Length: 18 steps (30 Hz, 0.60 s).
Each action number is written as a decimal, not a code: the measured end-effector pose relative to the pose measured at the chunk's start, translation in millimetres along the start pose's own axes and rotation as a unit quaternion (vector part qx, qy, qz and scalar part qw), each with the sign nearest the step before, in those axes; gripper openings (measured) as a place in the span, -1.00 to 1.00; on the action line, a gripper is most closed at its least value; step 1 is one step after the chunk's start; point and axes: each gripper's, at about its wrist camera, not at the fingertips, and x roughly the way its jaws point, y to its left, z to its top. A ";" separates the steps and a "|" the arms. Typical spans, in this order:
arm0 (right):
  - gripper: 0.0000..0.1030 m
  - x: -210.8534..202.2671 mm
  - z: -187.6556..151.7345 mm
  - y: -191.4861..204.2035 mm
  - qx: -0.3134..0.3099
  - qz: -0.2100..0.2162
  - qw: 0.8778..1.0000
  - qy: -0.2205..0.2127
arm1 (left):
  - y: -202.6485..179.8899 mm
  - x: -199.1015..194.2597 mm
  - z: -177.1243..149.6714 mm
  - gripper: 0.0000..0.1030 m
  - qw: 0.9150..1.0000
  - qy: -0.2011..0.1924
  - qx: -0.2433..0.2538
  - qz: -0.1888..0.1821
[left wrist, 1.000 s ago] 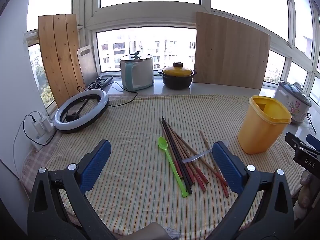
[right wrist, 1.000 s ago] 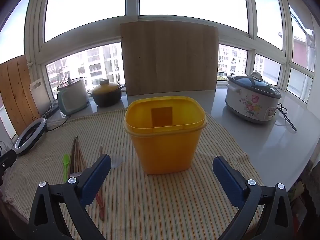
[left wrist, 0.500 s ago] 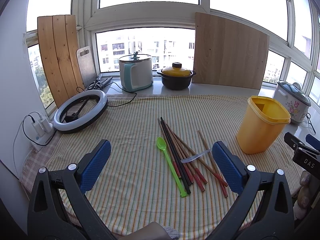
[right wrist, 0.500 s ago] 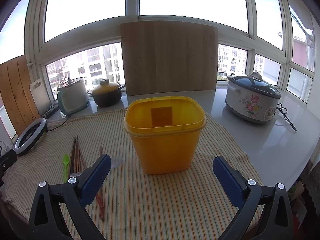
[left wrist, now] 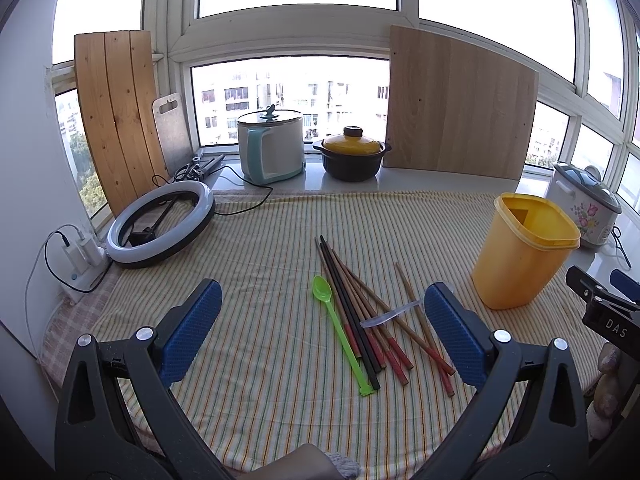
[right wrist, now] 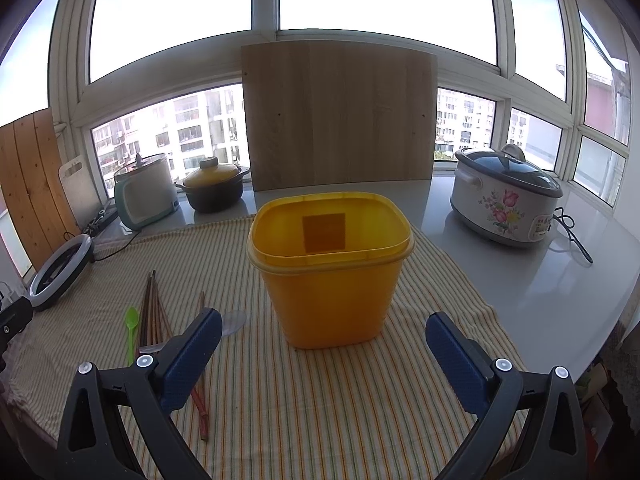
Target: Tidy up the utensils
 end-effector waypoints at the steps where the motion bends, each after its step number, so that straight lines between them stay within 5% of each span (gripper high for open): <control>1: 0.99 0.1 0.6 0.2 0.000 0.000 1.000 0.000 | 0.1 -0.1 -0.1 1.00 1.000 0.000 0.000 0.000; 18: 0.99 -0.1 0.6 0.0 -0.001 0.001 1.000 0.001 | -6.5 -0.7 2.9 1.00 1.000 -0.003 0.001 -0.002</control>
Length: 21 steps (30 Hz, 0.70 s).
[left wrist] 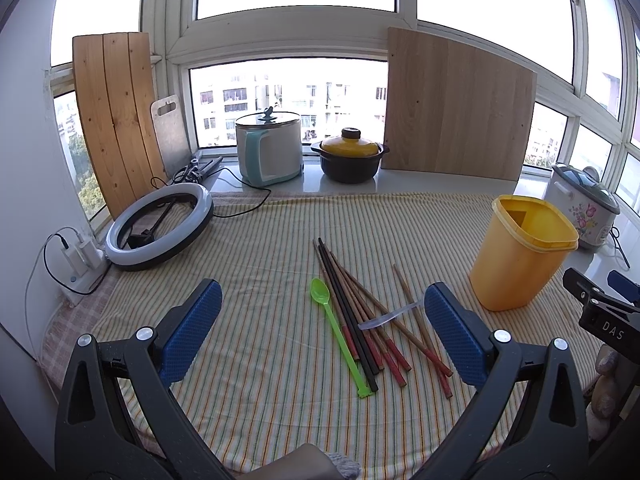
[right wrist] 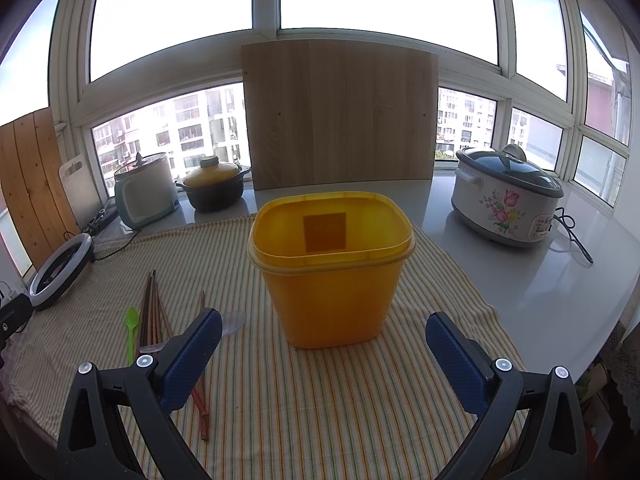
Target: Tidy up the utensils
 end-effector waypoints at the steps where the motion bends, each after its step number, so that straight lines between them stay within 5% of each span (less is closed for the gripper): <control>1: 0.99 0.3 0.3 0.4 0.000 0.000 1.000 0.000 | 0.2 0.0 0.1 1.00 1.000 0.000 0.000 0.000; 21: 0.99 5.1 -1.5 2.8 -0.003 0.001 1.000 0.008 | 0.6 0.6 -0.7 1.00 1.000 0.001 -0.002 0.000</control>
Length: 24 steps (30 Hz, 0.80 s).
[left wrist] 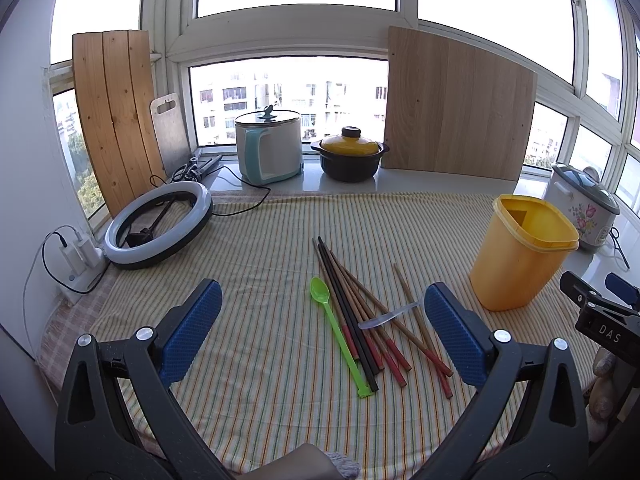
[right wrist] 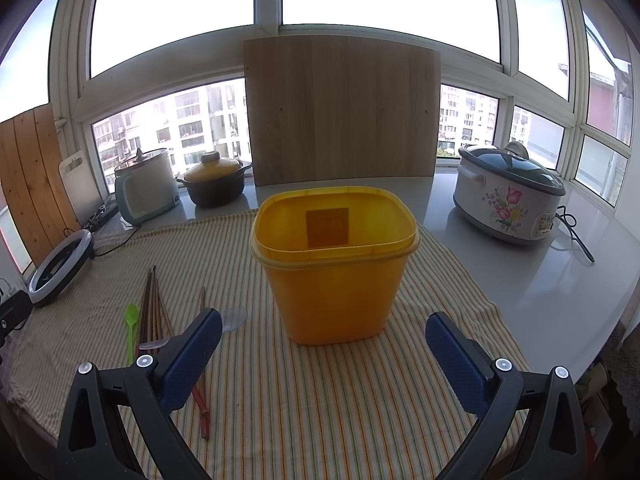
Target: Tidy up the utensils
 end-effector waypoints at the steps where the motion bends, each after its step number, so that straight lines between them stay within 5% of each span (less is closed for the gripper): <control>1: 0.99 0.5 -0.2 0.1 0.000 0.001 1.000 0.001 | 0.1 0.3 -0.2 1.00 1.000 0.001 -0.001 0.000; 13: 0.99 6.4 -4.0 6.9 -0.010 0.006 1.000 0.010 | 19.3 10.0 -5.8 1.00 1.000 0.012 -0.016 0.009; 24: 0.90 14.5 -11.4 25.1 -0.037 0.059 0.998 0.011 | 52.1 31.1 -20.0 1.00 0.998 0.034 -0.034 0.029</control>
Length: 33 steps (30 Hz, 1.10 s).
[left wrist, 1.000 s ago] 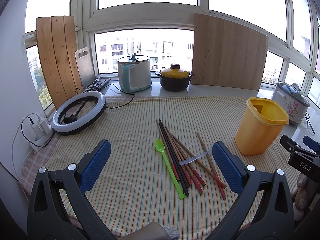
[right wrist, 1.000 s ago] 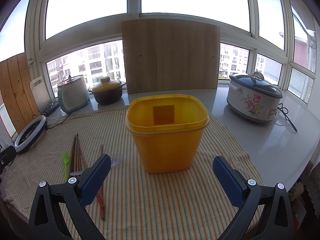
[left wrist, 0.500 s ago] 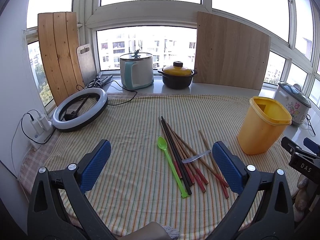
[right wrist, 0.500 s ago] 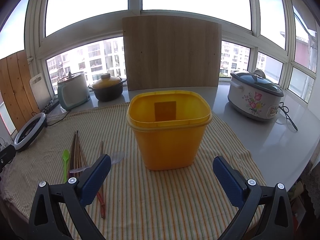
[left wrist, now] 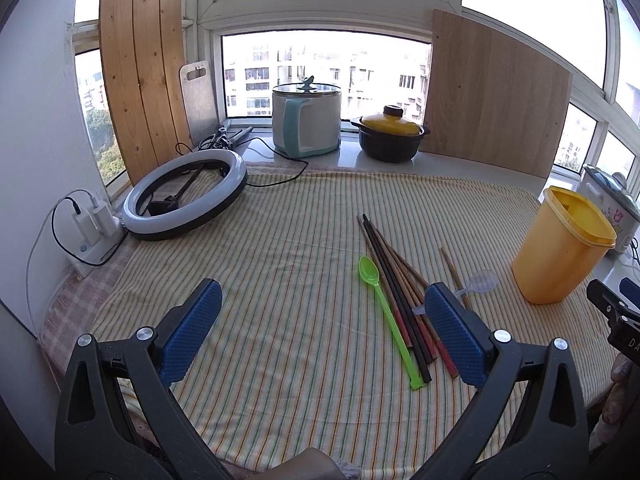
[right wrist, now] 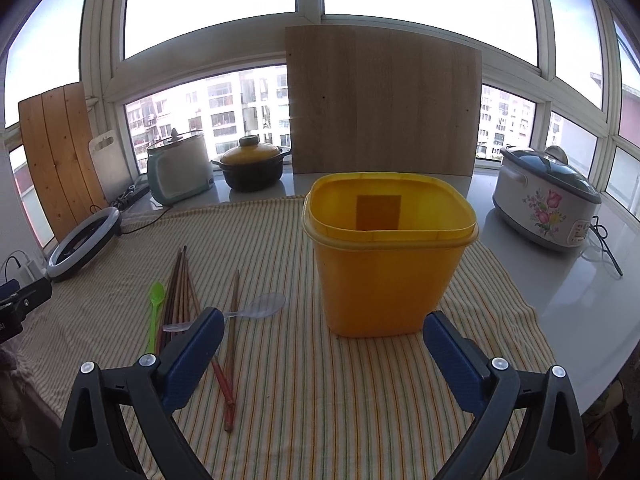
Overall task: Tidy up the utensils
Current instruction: 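Lower the right tool onto the clear plastic spoon and close on it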
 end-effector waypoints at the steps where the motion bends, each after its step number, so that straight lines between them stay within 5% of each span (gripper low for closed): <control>1: 0.87 2.1 -0.6 1.1 0.000 0.006 1.000 0.005 | 2.1 2.7 -1.8 1.00 1.000 0.002 0.001 -0.001; 8: 0.76 18.5 -4.2 13.4 0.001 0.046 0.998 0.041 | 8.9 17.4 -12.9 0.99 1.000 0.017 -0.005 -0.023; 18: 0.28 65.0 4.6 54.0 -0.019 0.108 0.988 0.105 | 13.9 40.5 -26.5 0.46 0.995 0.057 -0.034 -0.072; 24: -0.13 122.1 2.0 75.4 0.009 0.143 0.970 0.196 | 16.0 50.6 -27.7 0.42 0.992 0.067 -0.047 -0.092; 33: -0.32 165.6 3.2 77.8 0.091 0.161 0.948 0.260 | 18.6 74.3 -21.8 0.06 0.984 0.095 -0.058 -0.136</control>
